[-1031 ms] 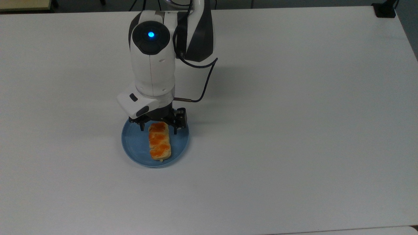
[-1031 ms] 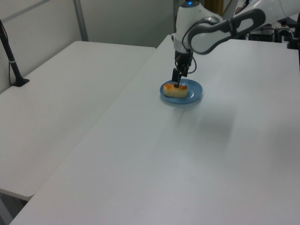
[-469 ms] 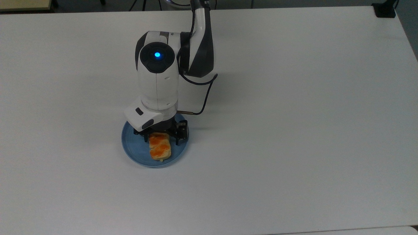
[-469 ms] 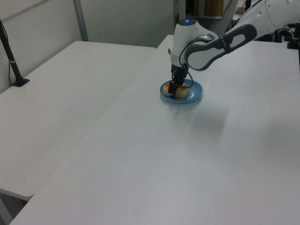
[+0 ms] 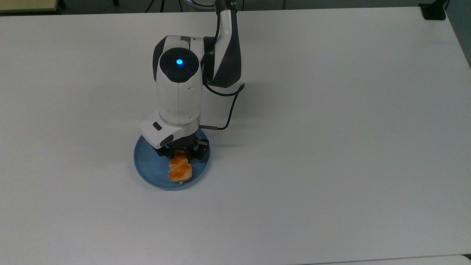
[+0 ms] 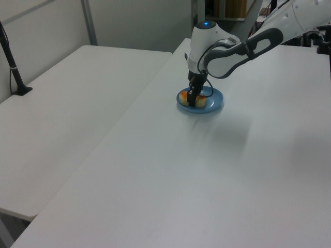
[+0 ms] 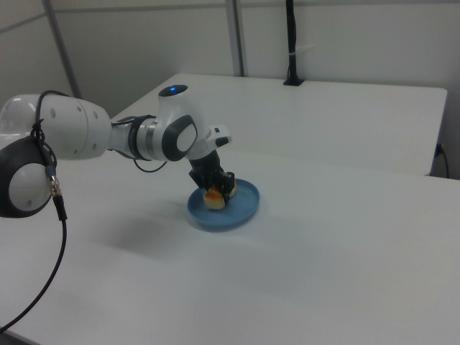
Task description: Put the bread on the table
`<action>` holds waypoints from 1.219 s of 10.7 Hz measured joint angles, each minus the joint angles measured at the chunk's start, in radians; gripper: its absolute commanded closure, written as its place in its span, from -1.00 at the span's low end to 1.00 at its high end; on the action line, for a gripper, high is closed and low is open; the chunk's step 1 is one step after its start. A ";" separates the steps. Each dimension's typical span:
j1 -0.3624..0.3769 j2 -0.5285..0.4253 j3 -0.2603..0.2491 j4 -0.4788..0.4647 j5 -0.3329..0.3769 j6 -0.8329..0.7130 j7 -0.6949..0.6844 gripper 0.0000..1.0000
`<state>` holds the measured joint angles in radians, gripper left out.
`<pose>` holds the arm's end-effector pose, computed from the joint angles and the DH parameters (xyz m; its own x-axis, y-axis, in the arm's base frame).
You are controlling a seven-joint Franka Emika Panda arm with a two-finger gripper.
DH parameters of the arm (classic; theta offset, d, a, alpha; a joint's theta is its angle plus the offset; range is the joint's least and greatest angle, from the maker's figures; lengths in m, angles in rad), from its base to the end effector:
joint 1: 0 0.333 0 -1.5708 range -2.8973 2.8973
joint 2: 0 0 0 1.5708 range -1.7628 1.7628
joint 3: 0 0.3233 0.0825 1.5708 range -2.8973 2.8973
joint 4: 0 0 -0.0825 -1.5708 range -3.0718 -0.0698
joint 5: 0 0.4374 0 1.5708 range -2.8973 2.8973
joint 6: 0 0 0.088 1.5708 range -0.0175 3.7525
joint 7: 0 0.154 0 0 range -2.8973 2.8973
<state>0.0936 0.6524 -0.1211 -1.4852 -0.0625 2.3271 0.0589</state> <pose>0.7909 -0.0120 0.2433 0.9810 -0.0045 0.1941 -0.0272 -0.9930 0.1146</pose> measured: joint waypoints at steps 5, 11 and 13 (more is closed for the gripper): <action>0.039 -0.042 0.014 0.022 0.000 -0.022 0.024 0.23; 0.315 -0.047 0.022 -0.015 -0.003 -0.057 0.273 -0.67; 0.331 -0.041 0.021 -0.025 -0.003 -0.057 0.281 -1.00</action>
<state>0.4249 0.6117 -0.0998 -1.5099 -0.0657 2.2706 0.3402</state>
